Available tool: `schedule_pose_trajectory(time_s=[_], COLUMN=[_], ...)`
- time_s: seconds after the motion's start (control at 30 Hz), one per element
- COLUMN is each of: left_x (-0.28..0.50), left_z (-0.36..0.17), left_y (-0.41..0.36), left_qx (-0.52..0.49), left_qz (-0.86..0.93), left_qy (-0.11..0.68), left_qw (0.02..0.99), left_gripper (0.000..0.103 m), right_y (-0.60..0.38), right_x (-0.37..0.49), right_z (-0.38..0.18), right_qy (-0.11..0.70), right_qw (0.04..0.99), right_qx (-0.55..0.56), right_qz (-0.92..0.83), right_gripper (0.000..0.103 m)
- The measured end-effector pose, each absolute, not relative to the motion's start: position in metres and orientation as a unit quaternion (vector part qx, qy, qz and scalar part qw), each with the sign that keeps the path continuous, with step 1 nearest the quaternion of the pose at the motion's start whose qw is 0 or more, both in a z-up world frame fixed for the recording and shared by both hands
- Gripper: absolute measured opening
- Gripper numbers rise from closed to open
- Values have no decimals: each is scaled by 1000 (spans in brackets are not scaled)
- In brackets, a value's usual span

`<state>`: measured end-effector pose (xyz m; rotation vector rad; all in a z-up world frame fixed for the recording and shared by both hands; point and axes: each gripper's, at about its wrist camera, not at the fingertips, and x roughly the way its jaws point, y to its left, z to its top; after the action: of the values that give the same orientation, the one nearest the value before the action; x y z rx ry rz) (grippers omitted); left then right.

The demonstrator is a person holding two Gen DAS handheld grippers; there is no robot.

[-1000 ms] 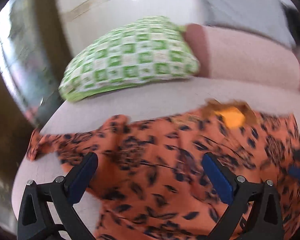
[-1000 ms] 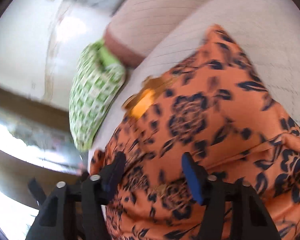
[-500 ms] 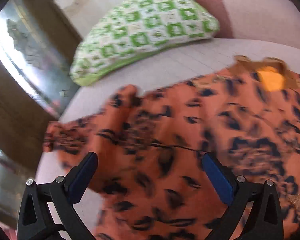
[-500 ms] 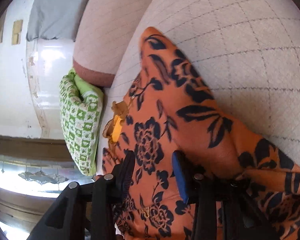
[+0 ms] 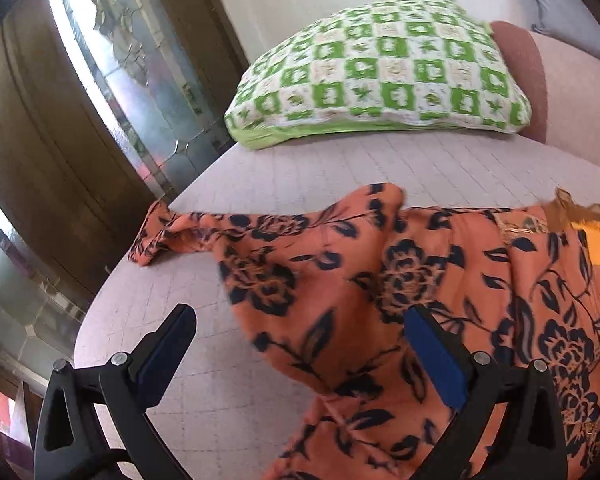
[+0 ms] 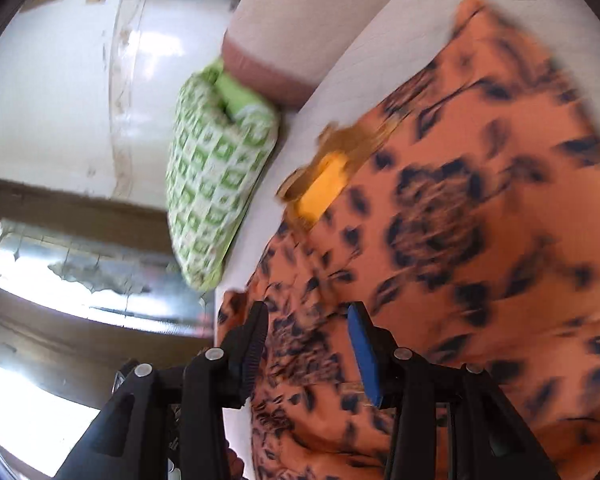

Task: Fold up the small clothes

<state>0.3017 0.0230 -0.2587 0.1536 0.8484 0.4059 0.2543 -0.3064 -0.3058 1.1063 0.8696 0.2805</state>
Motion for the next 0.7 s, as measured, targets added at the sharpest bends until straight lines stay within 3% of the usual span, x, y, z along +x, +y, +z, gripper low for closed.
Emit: schedule_pose_trajectory(time_s=[0.13,0.2,0.43,0.7], left_x=[298,297,293,288], left_z=[-256,-253,-247,-252], left_y=[61,83,154,212], left_qx=[33,10,-63,-123], left_qz=[211,222,281,323], left_qy=[419,417,409,417], left_qw=[883,881,866,841], left_gripper=[103,103,103,103], right_y=[-281,-270,-235,-118], right_x=[260,266,290,283], right_z=[-321,-327,-320,-237], right_qy=[425,430,416,402], right_qw=[742,746,738,794], right_qx=[501,494,514,365], right_qz=[133,122,137,274], right_gripper=[46,57,60,62])
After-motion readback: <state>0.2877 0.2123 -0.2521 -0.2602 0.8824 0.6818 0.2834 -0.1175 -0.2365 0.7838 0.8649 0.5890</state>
